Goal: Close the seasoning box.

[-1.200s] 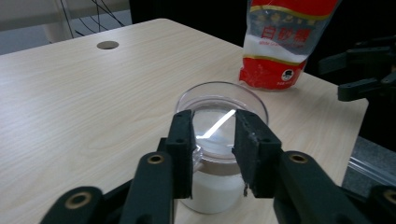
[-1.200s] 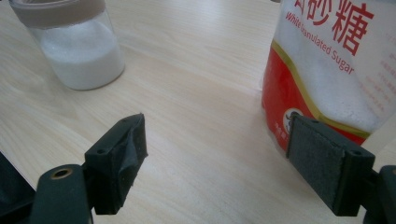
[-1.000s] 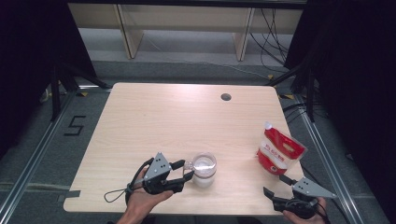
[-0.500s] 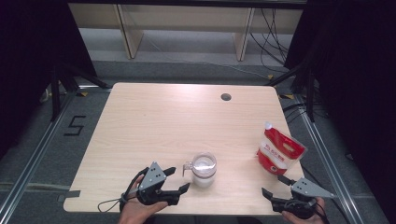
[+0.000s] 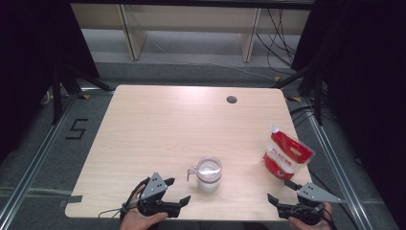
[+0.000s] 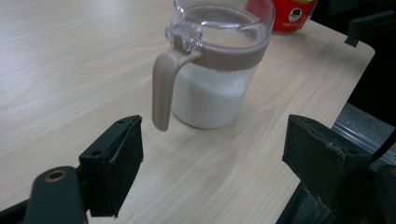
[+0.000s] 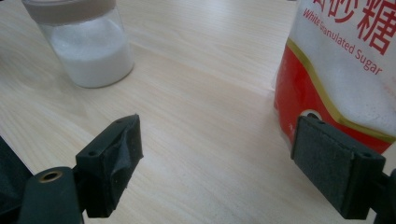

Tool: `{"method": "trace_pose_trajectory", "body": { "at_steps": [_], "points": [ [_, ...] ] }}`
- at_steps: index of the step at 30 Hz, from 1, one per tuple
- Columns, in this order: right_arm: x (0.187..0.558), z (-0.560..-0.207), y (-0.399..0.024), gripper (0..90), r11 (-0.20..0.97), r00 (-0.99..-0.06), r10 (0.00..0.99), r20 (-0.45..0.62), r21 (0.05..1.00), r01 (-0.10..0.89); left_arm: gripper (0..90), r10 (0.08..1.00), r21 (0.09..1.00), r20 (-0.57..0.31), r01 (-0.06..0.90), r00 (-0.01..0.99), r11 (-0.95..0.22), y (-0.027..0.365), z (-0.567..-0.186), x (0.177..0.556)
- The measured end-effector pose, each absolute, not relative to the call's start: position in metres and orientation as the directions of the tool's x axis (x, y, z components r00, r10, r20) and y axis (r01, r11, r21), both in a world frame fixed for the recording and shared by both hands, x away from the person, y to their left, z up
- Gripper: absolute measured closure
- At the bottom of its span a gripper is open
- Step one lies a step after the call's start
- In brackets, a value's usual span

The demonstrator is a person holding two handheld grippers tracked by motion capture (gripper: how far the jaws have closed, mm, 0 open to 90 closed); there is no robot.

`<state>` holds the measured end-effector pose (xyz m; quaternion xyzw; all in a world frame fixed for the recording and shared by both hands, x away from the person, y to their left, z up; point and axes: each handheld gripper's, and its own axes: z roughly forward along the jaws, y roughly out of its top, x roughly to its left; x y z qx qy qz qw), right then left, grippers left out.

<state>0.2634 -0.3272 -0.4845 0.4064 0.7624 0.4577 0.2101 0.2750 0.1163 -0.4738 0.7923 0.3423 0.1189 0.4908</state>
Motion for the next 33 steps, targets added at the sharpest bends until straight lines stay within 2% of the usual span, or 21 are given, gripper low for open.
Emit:
{"method": "trace_pose_trajectory", "body": {
  "at_steps": [3,4,7,9,11,16,17,22,24,26,27,28,32,33],
  "points": [
    [0.265,-0.486,-0.328,16.3,0.267,-0.587,0.809,0.032,0.869,0.416,17.1,0.673,0.846,-0.150,0.446,0.724,-0.291,0.119,-0.480,0.273],
    [0.263,-0.486,-0.326,16.3,0.240,-0.575,0.815,0.073,0.860,0.449,16.9,0.671,0.845,-0.145,0.444,0.727,-0.299,0.119,-0.482,0.273],
    [0.263,-0.486,-0.325,16.1,0.255,-0.580,0.812,0.067,0.853,0.455,16.9,0.682,0.823,-0.081,0.435,0.727,-0.366,0.123,-0.489,0.273],
    [0.264,-0.487,-0.325,16.2,0.265,-0.593,0.803,0.062,0.854,0.448,16.7,0.681,0.819,-0.116,0.458,0.723,-0.346,0.123,-0.494,0.271],
    [0.262,-0.487,-0.323,16.1,0.256,-0.586,0.806,0.082,0.845,0.469,16.4,0.679,0.814,-0.111,0.459,0.725,-0.357,0.125,-0.496,0.268],
    [0.265,-0.488,-0.323,16.1,0.290,-0.614,0.787,0.056,0.846,0.448,16.2,0.679,0.813,-0.132,0.470,0.723,-0.342,0.123,-0.500,0.262],
    [0.264,-0.488,-0.322,16.1,0.296,-0.610,0.791,0.043,0.846,0.443,16.2,0.674,0.809,-0.099,0.454,0.732,-0.374,0.125,-0.500,0.263],
    [0.263,-0.490,-0.319,16.1,0.304,-0.620,0.783,0.044,0.843,0.443,15.9,0.680,0.817,-0.131,0.467,0.721,-0.337,0.122,-0.501,0.262],
    [0.263,-0.490,-0.318,16.1,0.305,-0.619,0.784,0.054,0.835,0.458,15.9,0.677,0.817,-0.113,0.456,0.727,-0.353,0.124,-0.501,0.263],
    [0.265,-0.490,-0.319,16.1,0.325,-0.631,0.776,0.015,0.848,0.419,15.8,0.686,0.813,-0.125,0.470,0.717,-0.343,0.124,-0.501,0.264],
    [0.264,-0.490,-0.319,16.1,0.321,-0.629,0.777,0.025,0.843,0.431,15.7,0.681,0.807,-0.102,0.460,0.725,-0.370,0.126,-0.500,0.265],
    [0.265,-0.490,-0.319,16.1,0.325,-0.631,0.776,0.016,0.847,0.421,15.7,0.694,0.819,-0.129,0.471,0.708,-0.328,0.125,-0.502,0.265],
    [0.264,-0.490,-0.318,16.1,0.317,-0.629,0.777,0.037,0.840,0.441,15.6,0.694,0.807,-0.123,0.479,0.709,-0.346,0.128,-0.503,0.266],
    [0.264,-0.490,-0.319,16.2,0.318,-0.628,0.778,0.030,0.843,0.433,15.6,0.701,0.816,-0.149,0.488,0.697,-0.311,0.126,-0.504,0.266]
  ]
}}
